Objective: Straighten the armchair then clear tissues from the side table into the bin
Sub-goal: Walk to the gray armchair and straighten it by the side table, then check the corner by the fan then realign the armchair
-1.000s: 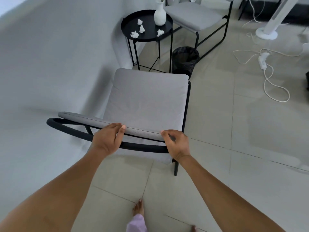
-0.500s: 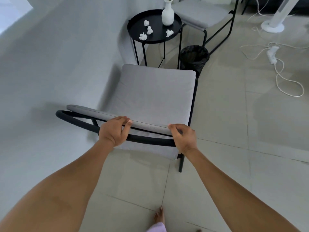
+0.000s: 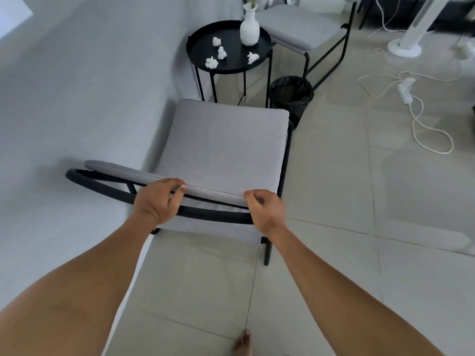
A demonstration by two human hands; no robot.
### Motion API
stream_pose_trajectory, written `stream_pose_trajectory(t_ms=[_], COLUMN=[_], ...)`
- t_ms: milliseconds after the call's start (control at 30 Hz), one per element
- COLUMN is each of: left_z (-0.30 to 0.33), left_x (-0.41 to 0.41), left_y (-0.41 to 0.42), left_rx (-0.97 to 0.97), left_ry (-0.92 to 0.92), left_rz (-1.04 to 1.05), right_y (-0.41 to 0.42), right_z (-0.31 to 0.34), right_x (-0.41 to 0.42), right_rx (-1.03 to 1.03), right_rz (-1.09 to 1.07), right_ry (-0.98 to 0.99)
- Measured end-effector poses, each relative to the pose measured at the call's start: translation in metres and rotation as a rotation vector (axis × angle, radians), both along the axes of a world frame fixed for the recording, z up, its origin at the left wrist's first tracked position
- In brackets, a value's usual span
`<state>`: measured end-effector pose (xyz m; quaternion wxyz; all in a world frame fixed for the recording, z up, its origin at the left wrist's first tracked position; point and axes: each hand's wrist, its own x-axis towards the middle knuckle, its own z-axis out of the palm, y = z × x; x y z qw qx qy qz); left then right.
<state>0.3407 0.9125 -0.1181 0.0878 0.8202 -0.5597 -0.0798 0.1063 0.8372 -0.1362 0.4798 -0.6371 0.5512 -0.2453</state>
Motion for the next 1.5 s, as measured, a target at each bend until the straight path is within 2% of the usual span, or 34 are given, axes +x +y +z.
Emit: stream_pose_trajectory(t_ms=[600,833,1000,1233,1500], left_z=[-0.007,-0.008,-0.003,0.013,0.051], left_x=[0.014,0.014,0.003,-0.088,-0.243], left_y=[-0.019,-0.02,-0.025,-0.091,-0.218], left_rx=[-0.001,0.108,0.183,0.216,0.291], left_ry=[-0.028,-0.032,0.011,0.133,0.167], left_rz=[-0.031,-0.062,-0.066,-0.112,-0.304], right_y=[-0.017,-0.02,-0.029,-0.076,-0.174], right_z=[-0.005,-0.002,0.002,0.029,0.065], right_x=[0.007,0.003,-0.009,-0.076,-0.211], right_rx=[0.068,0.059,0.184,0.175,0.175], right_rz=[-0.048,0.095,0.214,0.225,0.053], right_ry=[-0.035,0.154,0.277,0.523,0.684])
